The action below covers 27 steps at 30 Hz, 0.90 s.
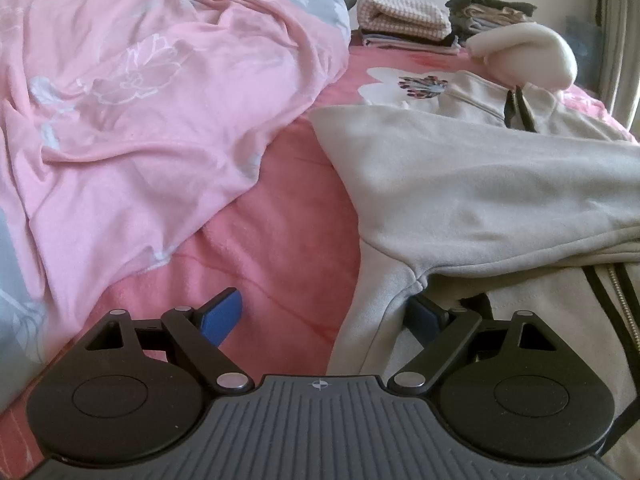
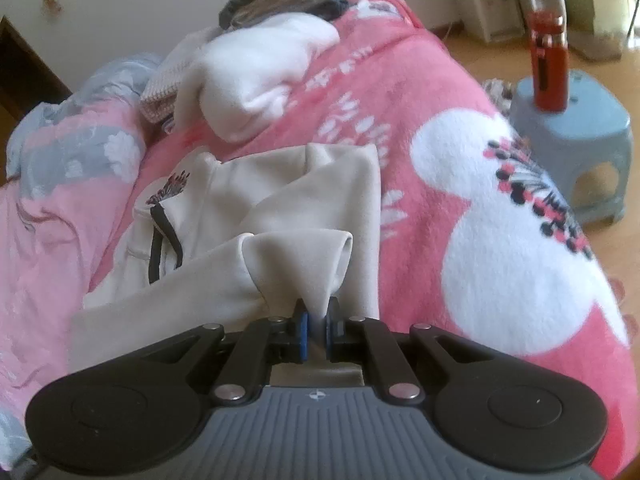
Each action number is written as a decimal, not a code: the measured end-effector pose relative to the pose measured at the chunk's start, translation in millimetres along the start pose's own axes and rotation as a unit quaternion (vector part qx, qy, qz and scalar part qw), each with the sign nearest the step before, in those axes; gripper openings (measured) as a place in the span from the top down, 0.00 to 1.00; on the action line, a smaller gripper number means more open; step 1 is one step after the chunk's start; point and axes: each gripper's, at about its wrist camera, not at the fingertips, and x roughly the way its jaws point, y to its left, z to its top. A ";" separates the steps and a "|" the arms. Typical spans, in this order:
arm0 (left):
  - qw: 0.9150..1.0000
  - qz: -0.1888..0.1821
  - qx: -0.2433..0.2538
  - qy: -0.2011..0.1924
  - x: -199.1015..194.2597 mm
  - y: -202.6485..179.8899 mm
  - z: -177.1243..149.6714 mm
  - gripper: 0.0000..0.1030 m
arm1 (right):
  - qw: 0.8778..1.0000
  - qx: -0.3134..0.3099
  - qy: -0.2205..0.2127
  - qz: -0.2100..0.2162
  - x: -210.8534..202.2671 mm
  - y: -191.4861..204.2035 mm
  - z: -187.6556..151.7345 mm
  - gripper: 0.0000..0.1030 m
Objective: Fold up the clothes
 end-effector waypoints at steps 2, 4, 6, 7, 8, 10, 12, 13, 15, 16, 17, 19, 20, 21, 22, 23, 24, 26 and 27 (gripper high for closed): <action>1.000 -0.002 0.001 0.001 -1.1 0.3 -0.3 0.15 | 1.000 0.008 0.000 0.010 -4.0 0.8 2.8 0.93; 1.000 -0.003 0.002 0.002 -2.8 0.5 -0.9 0.15 | 1.000 0.011 -0.003 0.020 -9.9 1.9 4.8 0.93; 1.000 -0.003 0.004 0.003 -4.1 0.3 -1.5 0.15 | 1.000 0.014 -0.001 0.016 -9.4 -1.1 5.0 0.92; 1.000 -0.004 0.004 0.005 -4.4 0.3 -1.7 0.15 | 1.000 0.013 0.003 0.008 -7.2 -2.6 4.8 0.91; 1.000 -0.007 0.002 0.008 -4.9 0.9 -1.6 0.15 | 1.000 0.013 0.007 0.002 -5.3 -4.2 4.5 0.86; 1.000 -0.014 -0.007 0.015 -6.3 3.4 -0.8 0.15 | 1.000 0.020 0.005 0.002 -7.5 -8.1 4.0 0.80; 0.999 -0.023 -0.019 0.023 -9.3 7.7 0.4 0.15 | 1.000 0.019 -0.004 -0.007 -13.9 -8.9 2.5 0.62; 0.999 -0.026 -0.023 0.024 -11.9 10.5 1.1 0.15 | 1.000 0.015 -0.012 -0.015 -19.0 -7.9 1.3 0.58; 0.999 -0.032 -0.035 0.019 -20.8 16.3 2.9 0.15 | 0.999 -0.011 -0.026 -0.028 -30.4 -1.5 -2.3 0.58; 0.998 -0.037 -0.043 0.011 -26.2 19.9 5.1 0.15 | 0.999 -0.024 -0.030 -0.024 -35.6 3.0 -4.0 0.59; 0.998 -0.041 -0.052 0.004 -31.6 23.5 7.3 0.15 | 0.998 -0.043 -0.037 -0.015 -41.9 10.6 -6.5 0.59; 0.996 -0.056 -0.071 -0.019 -39.7 28.4 14.2 0.15 | 0.995 -0.087 -0.048 0.005 -53.3 28.7 -11.3 0.60; 0.994 -0.064 -0.079 -0.030 -41.3 29.5 18.3 0.13 | 0.992 -0.113 -0.050 0.017 -57.5 41.2 -14.0 0.60; 0.994 -0.071 -0.081 -0.035 -39.3 28.6 22.6 0.12 | 0.989 -0.134 -0.048 0.027 -57.9 52.0 -16.3 0.61; 0.994 -0.073 -0.079 -0.036 -33.5 24.9 26.1 0.12 | 0.986 -0.155 -0.047 0.035 -58.0 62.4 -18.6 0.62; 0.994 -0.073 -0.077 -0.036 -26.8 20.3 29.3 0.12 | 0.984 -0.171 -0.044 0.032 -54.1 69.4 -20.8 0.64; 0.994 -0.073 -0.072 -0.032 -19.2 15.2 30.2 0.12 | 0.981 -0.187 -0.041 0.028 -50.2 76.4 -23.1 0.67; 0.996 -0.070 -0.057 -0.020 -3.3 4.4 30.2 0.12 | 0.977 -0.210 -0.033 0.013 -40.0 83.1 -27.4 0.69; 0.996 -0.069 -0.050 -0.013 4.7 -1.0 30.2 0.12 | 0.976 -0.218 -0.027 0.001 -33.5 82.9 -29.9 0.73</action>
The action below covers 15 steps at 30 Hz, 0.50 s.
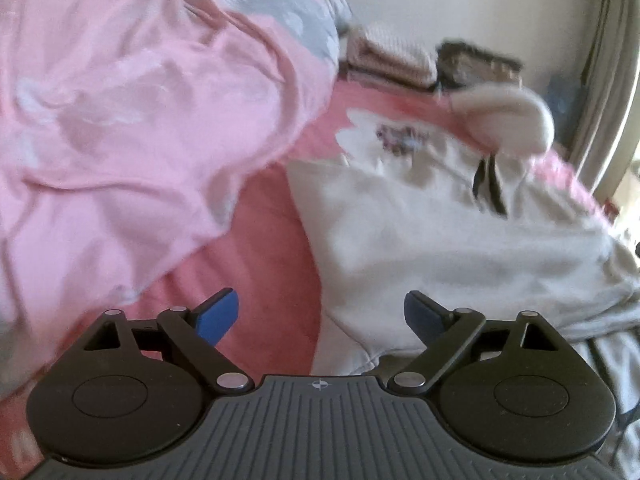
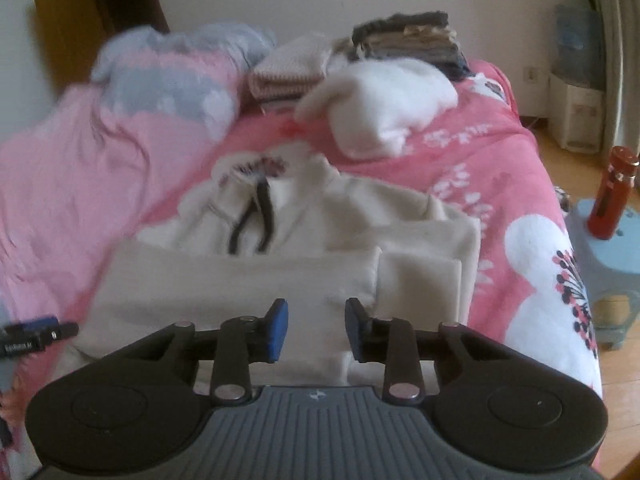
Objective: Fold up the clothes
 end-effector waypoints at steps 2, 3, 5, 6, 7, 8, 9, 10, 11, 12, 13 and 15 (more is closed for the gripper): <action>1.000 0.005 0.006 0.016 10.5 -2.2 -6.2 0.12 | 0.998 -0.028 0.045 -0.042 21.0 -5.6 -14.7 0.75; 1.000 0.007 0.009 0.025 15.2 -2.8 -9.7 0.12 | 0.995 -0.042 0.065 -0.061 30.3 -8.2 -22.2 0.77; 1.000 0.004 0.000 0.025 15.9 0.0 -14.8 0.12 | 0.995 -0.059 0.058 -0.061 26.5 -5.9 -28.0 0.77; 1.000 0.002 -0.001 0.025 15.5 0.8 -15.3 0.11 | 0.994 -0.064 0.062 -0.067 24.5 -2.5 -25.7 0.77; 1.000 0.002 -0.001 0.026 15.5 1.3 -15.0 0.11 | 0.992 -0.074 0.064 -0.075 23.0 3.2 -21.7 0.76; 1.000 0.002 0.000 0.026 15.7 1.7 -14.7 0.11 | 0.990 -0.093 0.062 -0.084 21.5 10.2 -17.8 0.76; 1.000 0.003 0.000 0.027 16.2 1.7 -14.4 0.10 | 0.988 -0.110 0.054 -0.092 20.0 16.0 -14.6 0.76; 1.000 0.003 -0.002 0.027 16.9 1.6 -14.0 0.10 | 0.987 -0.121 0.043 -0.092 19.3 20.9 -9.9 0.76; 1.000 0.004 -0.003 0.027 17.2 1.8 -14.3 0.09 | 0.986 -0.133 0.031 -0.092 18.6 25.8 -5.2 0.75; 1.000 0.004 -0.005 0.026 17.3 2.2 -14.8 0.09 | 0.985 -0.144 0.020 -0.091 18.4 30.4 -0.3 0.75; 1.000 0.003 -0.008 0.025 17.3 3.0 -15.8 0.09 | 0.985 -0.148 0.010 -0.089 21.8 32.5 5.4 0.75; 1.000 0.001 -0.016 0.022 17.2 5.3 -17.9 0.08 | 0.986 -0.144 -0.002 -0.081 34.6 30.5 16.2 0.75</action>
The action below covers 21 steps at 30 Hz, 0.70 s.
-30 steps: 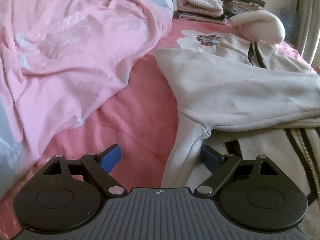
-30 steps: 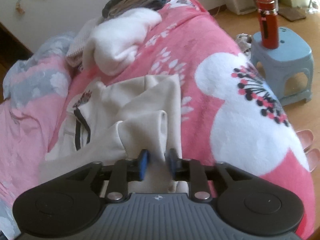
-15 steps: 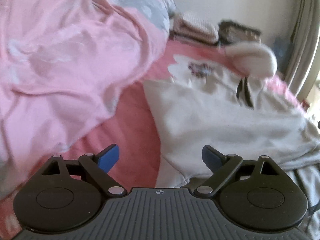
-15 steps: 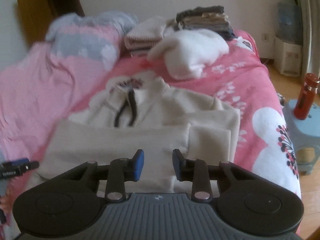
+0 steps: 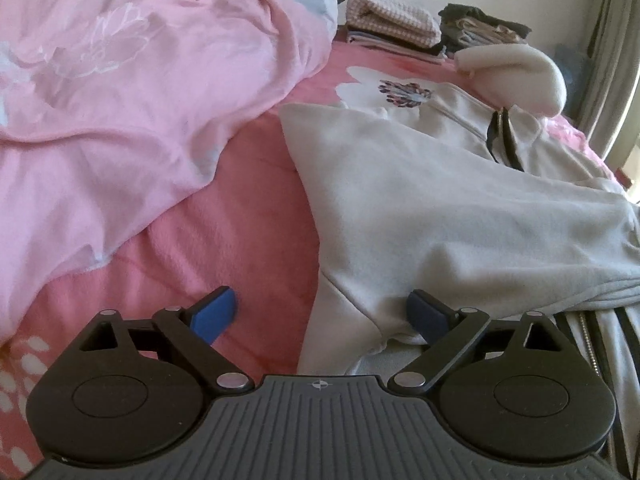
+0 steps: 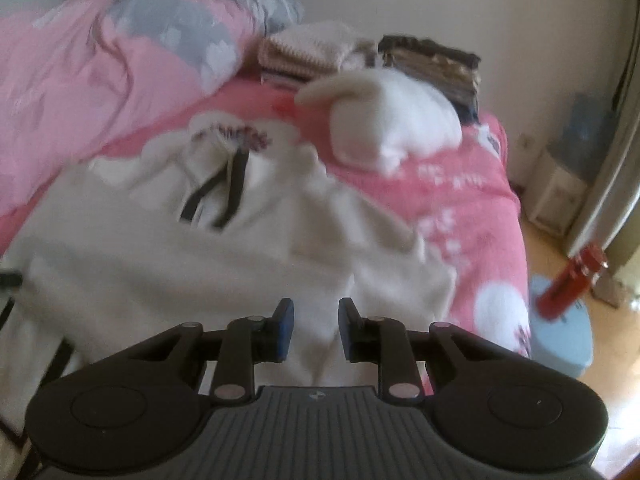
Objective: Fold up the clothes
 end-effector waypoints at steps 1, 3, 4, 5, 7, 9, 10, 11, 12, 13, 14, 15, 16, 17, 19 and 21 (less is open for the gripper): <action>1.000 -0.001 -0.001 -0.002 -0.3 0.4 -0.6 0.08 | 1.000 0.011 0.007 0.002 14.0 -4.2 3.2 0.75; 1.000 -0.001 0.000 -0.004 -1.0 0.5 -1.5 0.08 | 0.999 0.027 0.031 -0.013 44.6 -14.4 4.9 0.76; 1.000 -0.001 0.000 -0.005 -1.1 0.4 -1.5 0.08 | 0.998 0.034 0.046 -0.030 56.9 -21.1 2.7 0.77; 1.000 -0.001 0.000 -0.004 -1.2 0.6 -1.3 0.08 | 0.997 0.055 0.047 -0.027 57.8 -25.6 4.4 0.77; 1.000 -0.003 -0.002 -0.004 -0.5 1.7 -0.7 0.07 | 0.994 0.095 0.046 -0.023 58.6 -33.7 8.0 0.77; 1.000 -0.005 -0.004 -0.005 -0.1 2.9 -1.1 0.07 | 0.996 0.082 0.020 -0.027 40.9 -21.8 18.1 0.76; 1.000 -0.006 -0.006 -0.006 0.1 3.4 -1.5 0.07 | 0.997 0.076 0.007 -0.009 32.6 -14.7 23.0 0.76; 1.000 -0.006 -0.008 -0.009 0.3 3.9 -2.3 0.07 | 0.997 0.070 -0.003 0.015 26.3 -6.1 28.1 0.76; 1.000 -0.007 -0.010 -0.012 0.4 4.1 -3.6 0.06 | 0.997 0.064 -0.012 0.035 22.0 2.1 33.4 0.76; 1.000 -0.007 -0.010 -0.016 0.5 4.0 -5.0 0.06 | 0.997 0.058 -0.019 0.054 20.5 11.2 40.6 0.76; 1.000 -0.007 -0.010 -0.021 0.7 3.8 -6.4 0.05 | 0.996 0.052 -0.025 0.073 19.2 20.5 47.8 0.76; 1.000 -0.008 -0.010 -0.024 0.8 3.9 -7.5 0.05 | 0.994 0.048 -0.028 0.098 20.5 30.1 54.6 0.75; 1.000 -0.008 -0.011 -0.027 0.7 4.3 -8.3 0.05 | 0.991 0.045 -0.030 0.123 22.0 40.0 61.5 0.75; 0.999 -0.009 -0.012 -0.029 0.4 4.6 -8.8 0.05 | 0.987 0.043 -0.026 0.155 26.5 52.4 69.3 0.74; 0.999 -0.011 -0.014 -0.032 0.0 5.1 -9.7 0.05 | 0.978 0.035 -0.007 0.206 37.2 76.4 84.8 0.72; 0.999 -0.013 -0.016 -0.035 0.0 6.0 -10.7 0.05 | 0.971 0.008 0.010 0.240 53.9 107.7 102.5 0.60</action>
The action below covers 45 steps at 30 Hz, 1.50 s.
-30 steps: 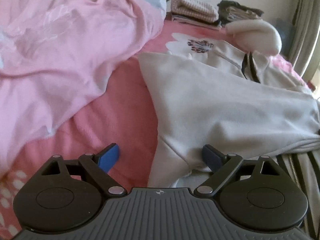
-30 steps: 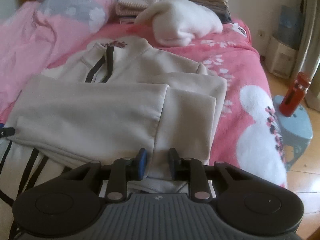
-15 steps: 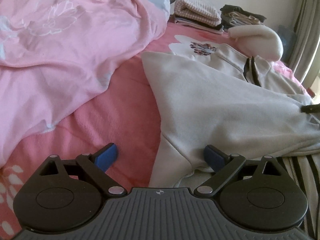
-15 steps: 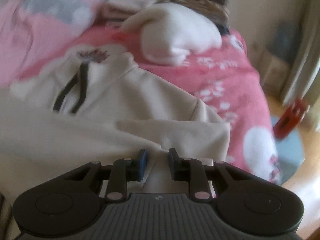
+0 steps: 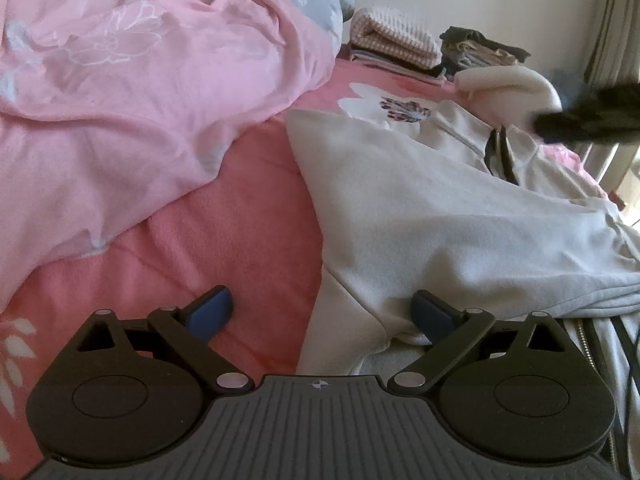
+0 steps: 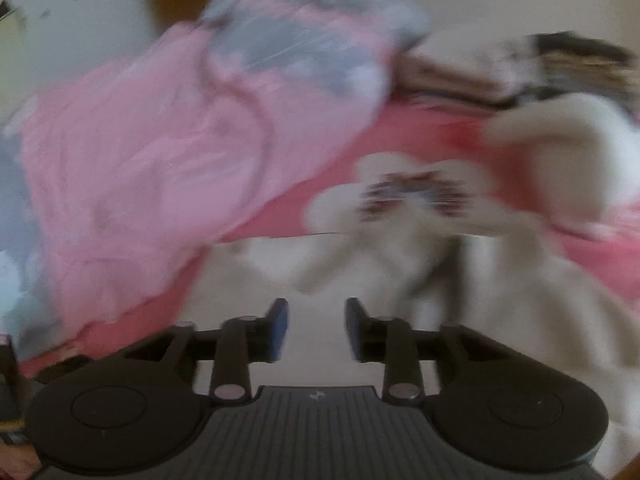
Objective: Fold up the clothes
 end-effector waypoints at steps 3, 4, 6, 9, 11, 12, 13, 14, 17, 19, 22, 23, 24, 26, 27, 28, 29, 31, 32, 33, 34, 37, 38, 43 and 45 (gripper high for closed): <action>1.000 -0.004 -0.002 -0.005 0.0 0.6 -1.8 0.04 | 0.998 -0.056 0.019 0.013 42.0 32.0 22.8 0.60; 1.000 -0.006 -0.003 -0.006 0.0 0.7 -2.4 0.03 | 0.997 -0.074 0.023 0.014 54.5 41.6 29.6 0.60; 1.000 -0.009 -0.003 -0.008 -0.1 0.9 -3.3 0.02 | 0.994 -0.104 0.033 0.029 75.8 58.8 37.7 0.60; 1.000 -0.013 -0.003 -0.009 -1.0 1.2 -3.7 0.01 | 0.985 -0.160 0.045 0.039 105.6 81.5 42.9 0.60; 1.000 -0.015 -0.004 -0.010 -1.2 2.0 -4.0 0.01 | 0.979 -0.194 0.052 0.037 121.6 93.4 41.9 0.60; 1.000 -0.016 -0.004 -0.011 -1.4 2.1 -4.1 0.01 | 0.975 -0.210 0.057 0.036 129.6 98.8 41.3 0.62; 1.000 -0.016 -0.005 -0.011 -1.4 2.2 -4.1 0.01 | 0.974 -0.215 0.069 0.034 138.2 100.0 39.9 0.62; 1.000 -0.017 -0.005 -0.012 -1.4 2.3 -4.2 0.01 | 0.972 -0.218 0.081 0.033 146.7 100.8 38.5 0.65; 1.000 -0.018 -0.007 -0.013 -1.5 2.9 -4.1 0.00 | 0.975 -0.196 0.098 0.048 156.1 92.1 35.6 0.96; 1.000 -0.019 -0.009 -0.014 -1.8 3.5 -4.0 0.00 | 0.980 -0.170 0.078 0.064 148.9 84.2 35.4 0.99; 1.000 -0.020 -0.010 -0.014 -2.1 5.0 -3.8 0.00 | 0.986 -0.149 0.034 0.060 137.6 76.2 30.5 0.99; 1.000 -0.019 -0.010 -0.015 -2.2 4.7 -3.9 0.00 | 0.988 -0.143 0.028 0.057 138.7 74.1 27.3 0.99; 1.000 -0.019 -0.009 -0.015 -2.3 4.5 -4.0 0.00 | 0.988 -0.141 0.029 0.048 145.7 73.0 22.9 0.99; 1.000 -0.017 -0.008 -0.015 -2.4 4.0 -3.9 0.00 | 0.990 -0.128 0.032 0.040 160.1 68.2 16.3 0.99; 1.000 -0.016 -0.008 -0.015 -2.4 4.0 -3.8 0.00 | 0.992 -0.118 0.032 0.041 166.9 64.6 14.4 0.99; 1.000 -0.016 -0.008 -0.015 -2.5 4.2 -3.7 0.00 | 0.993 -0.103 0.024 0.046 168.4 60.4 15.9 0.99; 1.000 -0.017 -0.009 -0.015 -2.6 4.7 -3.7 0.00 | 0.995 -0.087 0.026 0.052 168.0 56.3 20.4 0.98; 1.000 -0.018 -0.010 -0.015 -2.8 5.6 -3.7 0.00 | 0.997 -0.049 0.026 0.054 158.2 48.5 28.7 0.95; 1.000 -0.018 -0.010 -0.015 -3.0 5.6 -3.8 0.00 | 0.998 -0.029 0.018 0.051 148.2 43.6 32.1 0.94; 1.000 -0.018 -0.011 -0.015 -3.1 5.5 -3.9 0.00 | 0.998 -0.014 0.012 0.055 137.7 38.9 36.5 0.94; 1.000 -0.018 -0.011 -0.016 -3.1 5.4 -3.9 0.00 | 0.998 -0.006 0.014 0.065 125.3 36.5 39.0 0.94; 1.000 -0.018 -0.011 -0.016 -2.4 5.4 -3.6 0.00 | 0.995 0.003 0.027 0.091 92.3 35.4 41.9 0.94; 1.000 -0.019 -0.012 -0.016 -2.5 5.5 -3.4 0.00 | 0.994 -0.002 0.036 0.098 84.7 38.7 40.0 0.94; 1.000 -0.014 -0.006 -0.010 -1.2 3.7 -1.3 0.00 | 0.992 -0.036 0.115 0.029 132.5 46.1 7.6 0.96; 1.000 -0.011 -0.002 -0.006 -1.1 2.2 0.1 0.00 | 0.993 0.044 0.100 0.048 142.9 24.2 5.5 0.99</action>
